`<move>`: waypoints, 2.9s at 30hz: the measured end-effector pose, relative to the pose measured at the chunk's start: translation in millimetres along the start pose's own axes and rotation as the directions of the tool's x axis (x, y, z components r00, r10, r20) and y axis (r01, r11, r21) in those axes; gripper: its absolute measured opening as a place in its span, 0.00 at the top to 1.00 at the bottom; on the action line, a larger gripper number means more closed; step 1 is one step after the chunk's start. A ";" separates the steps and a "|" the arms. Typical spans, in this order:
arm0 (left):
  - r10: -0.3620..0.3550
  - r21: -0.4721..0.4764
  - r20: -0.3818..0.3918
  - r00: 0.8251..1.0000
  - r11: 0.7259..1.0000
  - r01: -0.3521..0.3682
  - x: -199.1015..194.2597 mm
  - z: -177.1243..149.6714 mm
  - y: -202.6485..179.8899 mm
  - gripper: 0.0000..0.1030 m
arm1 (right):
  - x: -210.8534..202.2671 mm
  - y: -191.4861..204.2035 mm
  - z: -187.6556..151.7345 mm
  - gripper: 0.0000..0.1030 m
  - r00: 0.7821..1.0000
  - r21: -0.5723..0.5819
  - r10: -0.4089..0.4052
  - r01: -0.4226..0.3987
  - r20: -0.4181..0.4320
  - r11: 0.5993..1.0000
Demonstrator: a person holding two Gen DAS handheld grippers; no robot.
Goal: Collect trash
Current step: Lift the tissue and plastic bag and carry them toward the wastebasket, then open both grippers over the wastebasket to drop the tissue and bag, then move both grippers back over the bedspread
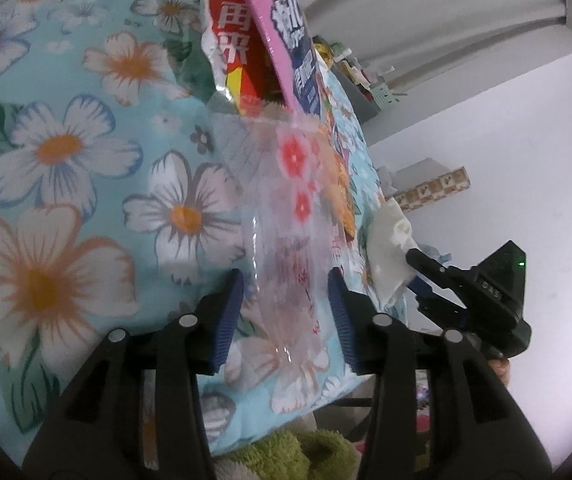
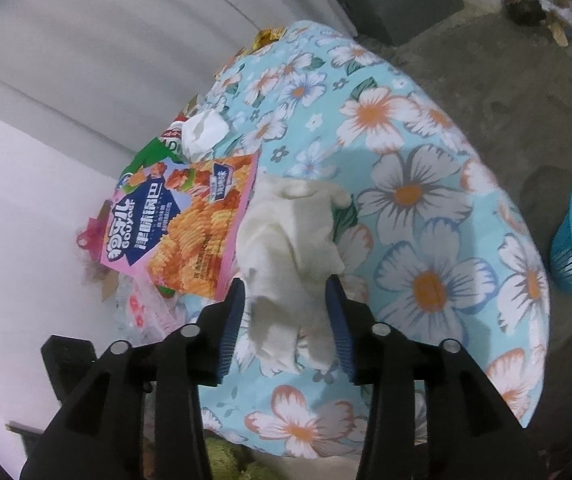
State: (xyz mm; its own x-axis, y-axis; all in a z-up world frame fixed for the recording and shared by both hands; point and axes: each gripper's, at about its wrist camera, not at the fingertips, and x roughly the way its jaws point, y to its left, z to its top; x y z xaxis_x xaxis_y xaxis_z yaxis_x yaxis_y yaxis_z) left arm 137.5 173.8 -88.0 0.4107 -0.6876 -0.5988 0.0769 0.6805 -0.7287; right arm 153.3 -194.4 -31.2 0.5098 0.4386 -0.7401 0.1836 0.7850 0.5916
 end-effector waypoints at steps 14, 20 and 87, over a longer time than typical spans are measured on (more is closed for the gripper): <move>0.095 0.126 0.037 0.995 0.987 -0.099 0.5 -2.0 -28.9 0.93 | 16.5 -1.3 1.4 0.66 0.998 0.022 -0.056 0.056 0.014 0.998; 0.084 0.190 0.042 0.996 0.978 -0.091 -11.3 -10.6 -44.1 0.97 | 3.5 -7.4 -4.7 0.85 0.999 0.062 -0.017 0.015 0.031 0.998; 0.143 0.823 -0.212 0.967 0.560 0.097 259.4 -79.9 -386.7 0.21 | -161.0 -349.0 2.3 0.30 0.837 0.503 -0.441 0.243 0.323 0.829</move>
State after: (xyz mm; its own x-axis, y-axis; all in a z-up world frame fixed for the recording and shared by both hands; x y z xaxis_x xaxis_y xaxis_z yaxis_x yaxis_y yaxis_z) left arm 141.8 -288.0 11.9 0.2158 -0.6209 -0.7536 0.8303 0.5229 -0.1930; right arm 9.1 -540.1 -117.8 0.6172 -0.1202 -0.7776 0.6991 0.5372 0.4719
